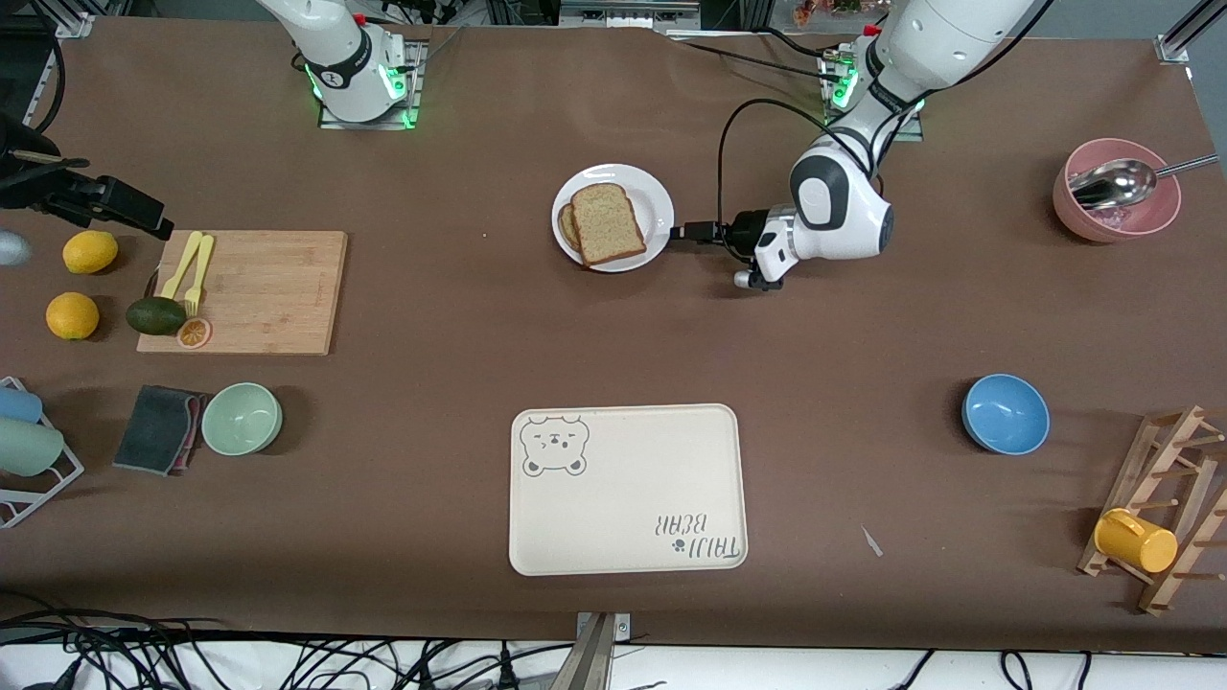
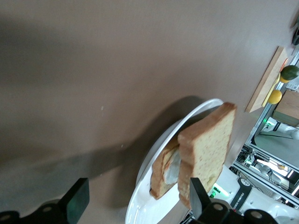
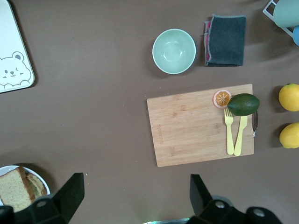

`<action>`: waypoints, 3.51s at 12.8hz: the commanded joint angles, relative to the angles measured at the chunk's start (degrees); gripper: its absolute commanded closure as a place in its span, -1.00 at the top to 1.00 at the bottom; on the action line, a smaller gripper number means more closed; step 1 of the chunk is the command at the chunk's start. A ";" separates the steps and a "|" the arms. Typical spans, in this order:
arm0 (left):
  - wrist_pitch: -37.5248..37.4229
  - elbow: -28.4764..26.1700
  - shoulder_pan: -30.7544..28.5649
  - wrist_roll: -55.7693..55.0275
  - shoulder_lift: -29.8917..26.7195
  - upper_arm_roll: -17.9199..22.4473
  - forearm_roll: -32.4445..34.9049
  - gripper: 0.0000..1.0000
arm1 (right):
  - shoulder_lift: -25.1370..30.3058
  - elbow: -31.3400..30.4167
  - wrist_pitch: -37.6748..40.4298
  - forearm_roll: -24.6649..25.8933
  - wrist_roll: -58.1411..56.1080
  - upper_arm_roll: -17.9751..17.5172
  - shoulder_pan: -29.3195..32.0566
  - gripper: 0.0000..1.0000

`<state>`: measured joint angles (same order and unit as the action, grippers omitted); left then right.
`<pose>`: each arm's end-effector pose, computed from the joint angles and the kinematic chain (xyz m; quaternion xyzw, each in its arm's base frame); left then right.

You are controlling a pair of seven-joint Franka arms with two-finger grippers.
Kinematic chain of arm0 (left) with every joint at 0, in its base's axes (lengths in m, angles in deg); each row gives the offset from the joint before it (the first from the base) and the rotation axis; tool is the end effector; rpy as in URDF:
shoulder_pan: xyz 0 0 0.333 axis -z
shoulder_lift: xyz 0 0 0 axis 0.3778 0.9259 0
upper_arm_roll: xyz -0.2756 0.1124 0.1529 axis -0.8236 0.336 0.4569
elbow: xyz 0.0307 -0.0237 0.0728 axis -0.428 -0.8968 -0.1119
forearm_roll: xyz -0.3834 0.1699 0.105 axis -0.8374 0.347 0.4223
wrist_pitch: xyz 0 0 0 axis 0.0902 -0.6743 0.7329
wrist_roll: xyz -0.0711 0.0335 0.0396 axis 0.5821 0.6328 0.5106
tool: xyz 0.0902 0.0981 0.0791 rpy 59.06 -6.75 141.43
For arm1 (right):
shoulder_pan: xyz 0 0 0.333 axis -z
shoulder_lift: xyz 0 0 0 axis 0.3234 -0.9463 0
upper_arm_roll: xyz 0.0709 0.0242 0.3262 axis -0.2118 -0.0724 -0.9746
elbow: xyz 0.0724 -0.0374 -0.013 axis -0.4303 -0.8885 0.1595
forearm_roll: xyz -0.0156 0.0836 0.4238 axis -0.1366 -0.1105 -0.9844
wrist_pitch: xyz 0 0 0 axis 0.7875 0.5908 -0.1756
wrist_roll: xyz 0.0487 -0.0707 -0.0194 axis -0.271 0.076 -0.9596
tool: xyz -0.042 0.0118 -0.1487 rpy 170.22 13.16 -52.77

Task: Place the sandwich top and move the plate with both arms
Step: 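Grasp the white plate rim with the left gripper, then slide the plate with the left gripper onto the bear tray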

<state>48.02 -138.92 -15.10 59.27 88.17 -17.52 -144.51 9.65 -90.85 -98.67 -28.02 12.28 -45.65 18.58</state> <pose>0.3750 -0.3207 0.0865 0.8778 0.0844 -0.1891 0.4320 0.6020 0.0082 0.5896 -0.9962 0.0794 0.0345 0.0068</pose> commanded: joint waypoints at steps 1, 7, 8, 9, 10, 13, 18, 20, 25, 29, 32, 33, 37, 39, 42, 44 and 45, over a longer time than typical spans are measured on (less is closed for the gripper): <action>0.24 -2.87 2.22 1.75 -1.54 -1.26 -5.72 0.88 | 1.08 1.00 -1.96 1.47 0.71 -2.42 0.02 1.00; 0.51 -5.25 6.09 4.46 -3.30 -2.33 -14.86 0.87 | 2.76 0.12 -3.11 2.53 0.45 -4.55 0.02 1.00; 0.59 -5.43 6.52 5.78 -3.21 -2.33 -16.19 0.85 | 2.49 -0.23 -3.28 2.62 0.45 -4.46 0.02 1.00; 0.85 -5.34 6.70 6.31 -2.86 -2.24 -16.98 0.85 | 2.40 -0.41 -3.28 2.62 0.45 -4.46 0.02 1.00; 1.99 -5.17 6.79 7.10 -2.60 -2.33 -17.60 0.84 | 2.40 -0.41 -3.37 2.62 0.45 -4.46 0.02 1.00; 2.97 -5.34 7.23 17.70 -2.24 -2.33 -27.33 0.77 | 2.40 -0.85 -2.76 3.32 0.45 -4.28 0.11 1.00; 2.97 -4.99 8.72 18.80 -1.37 -2.33 -29.38 0.58 | 2.14 -0.94 -3.28 3.67 -0.79 -4.54 -0.24 1.00; 4.80 -4.47 10.39 18.80 -0.32 -2.15 -30.70 0.41 | 1.79 -0.85 -3.37 3.32 -0.52 -4.46 -0.15 1.00; 5.43 -4.02 10.57 18.80 0.22 -2.15 -30.79 -0.56 | 1.79 -1.11 -2.14 3.06 -0.26 -3.84 0.20 1.00; 5.43 -3.85 10.13 18.80 -0.05 -1.80 -30.79 -1.00 | 1.79 -1.20 -1.61 3.14 0.36 -4.37 -0.15 1.00; 5.43 -2.27 9.26 18.71 -0.40 -0.75 -30.79 -1.00 | 1.17 -1.11 -1.71 2.97 0.27 -4.37 -0.07 1.00; 5.43 -1.92 9.25 18.62 -1.36 0.47 -31.22 -1.00 | 1.69 -1.29 -0.66 2.88 0.53 -4.54 -0.15 1.00; 5.43 -0.43 6.89 18.27 -4.43 2.24 -33.16 -1.00 | 2.67 -0.94 2.08 2.88 0.62 -5.60 -0.15 1.00; 5.43 1.50 6.44 17.13 -5.41 3.81 -33.34 -1.00 | 2.32 -1.37 2.08 2.79 0.62 -5.51 -0.07 1.00; 6.99 9.22 6.79 13.53 -3.40 5.05 -33.25 -1.00 | 1.00 -1.46 1.11 2.79 0.71 -5.69 -0.50 1.00; 10.25 14.85 7.32 11.16 -0.94 5.14 -32.64 -1.00 | 0.12 -1.46 1.02 2.79 0.01 -5.60 -0.42 1.00; 11.22 17.14 7.75 10.72 0.64 5.14 -32.20 -1.00 | 0.12 -1.46 1.02 2.79 -0.08 -5.51 -0.42 1.00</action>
<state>57.31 -127.07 -8.68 70.46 85.59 -12.66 -174.99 9.60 -92.07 -97.37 -25.45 12.26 -51.17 18.32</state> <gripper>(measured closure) 0.956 0.000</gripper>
